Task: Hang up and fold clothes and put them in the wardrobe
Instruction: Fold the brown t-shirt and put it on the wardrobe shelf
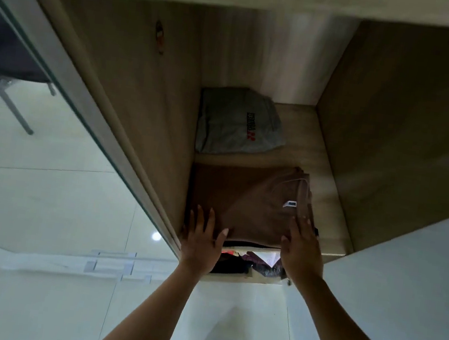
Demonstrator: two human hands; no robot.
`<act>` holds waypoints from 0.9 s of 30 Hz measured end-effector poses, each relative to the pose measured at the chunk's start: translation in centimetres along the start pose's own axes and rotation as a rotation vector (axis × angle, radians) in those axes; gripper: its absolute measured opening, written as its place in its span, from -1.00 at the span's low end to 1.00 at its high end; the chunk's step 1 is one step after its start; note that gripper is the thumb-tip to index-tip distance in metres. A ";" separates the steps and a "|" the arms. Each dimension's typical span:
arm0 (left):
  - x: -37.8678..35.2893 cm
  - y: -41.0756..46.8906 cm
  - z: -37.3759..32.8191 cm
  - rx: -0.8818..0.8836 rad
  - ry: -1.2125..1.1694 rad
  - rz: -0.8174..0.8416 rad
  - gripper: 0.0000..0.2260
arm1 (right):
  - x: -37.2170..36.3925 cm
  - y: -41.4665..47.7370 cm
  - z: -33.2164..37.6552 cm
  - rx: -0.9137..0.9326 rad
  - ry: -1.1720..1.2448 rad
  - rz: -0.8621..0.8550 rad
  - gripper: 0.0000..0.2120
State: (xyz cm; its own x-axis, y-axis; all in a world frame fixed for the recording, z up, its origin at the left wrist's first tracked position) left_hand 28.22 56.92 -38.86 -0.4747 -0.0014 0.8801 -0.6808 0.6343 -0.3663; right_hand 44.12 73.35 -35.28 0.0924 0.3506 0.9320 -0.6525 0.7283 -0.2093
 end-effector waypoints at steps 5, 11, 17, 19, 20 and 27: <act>6.9 -4.4 -5.0 -0.092 -0.092 -0.013 -0.12 | 7.7 -4.8 0.9 -0.077 0.118 -0.063 -0.54; 13.5 -9.1 -13.0 -0.299 -0.138 -0.069 -0.47 | 16.3 -10.0 0.4 -0.123 0.224 -0.166 -0.54; 19.3 -17.8 -20.8 -0.538 -0.301 -0.183 -0.49 | 24.5 -17.9 -1.0 -0.110 0.281 -0.351 -0.50; 21.6 -21.5 -23.5 -0.649 -0.399 -0.209 -0.52 | 26.6 -20.8 -1.7 -0.067 0.305 -0.405 -0.50; 22.6 -23.3 -24.9 -0.711 -0.457 -0.214 -0.54 | 27.6 -22.2 -1.9 -0.052 0.323 -0.431 -0.50; 28.2 -37.8 -34.4 -1.101 -0.699 -0.280 -0.62 | 35.1 -34.9 -4.3 0.059 0.548 -0.714 -0.55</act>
State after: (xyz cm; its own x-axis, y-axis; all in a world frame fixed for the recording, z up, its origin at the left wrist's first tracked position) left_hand 59.78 59.46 10.16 -0.8037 -0.4167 0.4247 -0.1562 0.8365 0.5252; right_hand 73.38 62.82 3.45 0.8262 0.0692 0.5591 -0.3387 0.8540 0.3949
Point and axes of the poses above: each hand's wrist, its own y-axis towards the middle knuckle, its own x-axis out of the back of the hand, z = x × y, the point moved 7 cm from there along y, towards the middle knuckle, and after that the axes turned 7 degrees about z, right-handed, at the moved point
